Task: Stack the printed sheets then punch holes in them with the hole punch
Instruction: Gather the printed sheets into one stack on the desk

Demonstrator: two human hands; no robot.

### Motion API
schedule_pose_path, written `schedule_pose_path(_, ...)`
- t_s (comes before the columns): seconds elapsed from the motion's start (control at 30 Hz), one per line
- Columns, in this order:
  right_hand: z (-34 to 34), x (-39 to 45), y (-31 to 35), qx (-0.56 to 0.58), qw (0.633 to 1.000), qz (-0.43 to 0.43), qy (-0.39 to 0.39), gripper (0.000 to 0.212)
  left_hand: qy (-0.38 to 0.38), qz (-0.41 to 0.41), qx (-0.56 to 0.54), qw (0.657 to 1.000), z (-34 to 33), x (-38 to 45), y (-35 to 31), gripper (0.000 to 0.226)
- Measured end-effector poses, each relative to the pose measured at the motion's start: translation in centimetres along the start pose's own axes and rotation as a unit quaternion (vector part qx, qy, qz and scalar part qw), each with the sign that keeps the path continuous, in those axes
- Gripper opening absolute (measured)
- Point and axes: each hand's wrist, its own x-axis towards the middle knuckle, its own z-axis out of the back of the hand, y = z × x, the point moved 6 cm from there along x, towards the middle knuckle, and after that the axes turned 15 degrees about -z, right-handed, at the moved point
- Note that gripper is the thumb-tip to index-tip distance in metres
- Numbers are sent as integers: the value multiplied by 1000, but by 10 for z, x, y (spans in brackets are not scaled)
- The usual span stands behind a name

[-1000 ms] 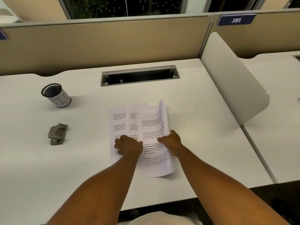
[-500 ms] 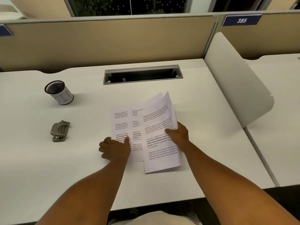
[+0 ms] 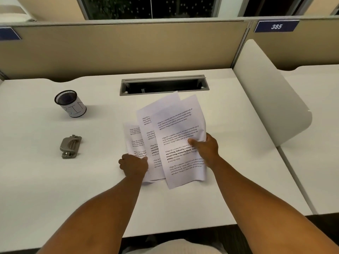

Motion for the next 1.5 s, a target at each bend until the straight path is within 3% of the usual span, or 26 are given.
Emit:
schedule_pose_path(0.2,10,2,2,11,1000,11,-9,30,3,-31,-82,996,3,5,4,40)
schedule_pose_path(0.47,7,3,7,86,996,1,39,24,13,-136,-223,965,16,19,-7,19)
schedule_pose_path(0.7,-7,4,10,110,989,-45,83,29,104,-108,-388,909,18,17,-25,19)
schedule_pose_path(0.9,-12,5,11,75,989,-52,120,34,182,-110,-389,896,19,12,-34,26)
schedule_pose_path(1.2,-7,9,10,14,998,-29,54,39,231,-83,-434,867,14,13,-51,52)
schedule_pose_path(1.33,-8,10,12,0,998,-19,52,37,224,-117,-402,880,15,16,-57,38)
schedule_pose_path(1.5,-5,11,18,-38,999,5,31,25,165,-114,-362,911,19,25,-52,23)
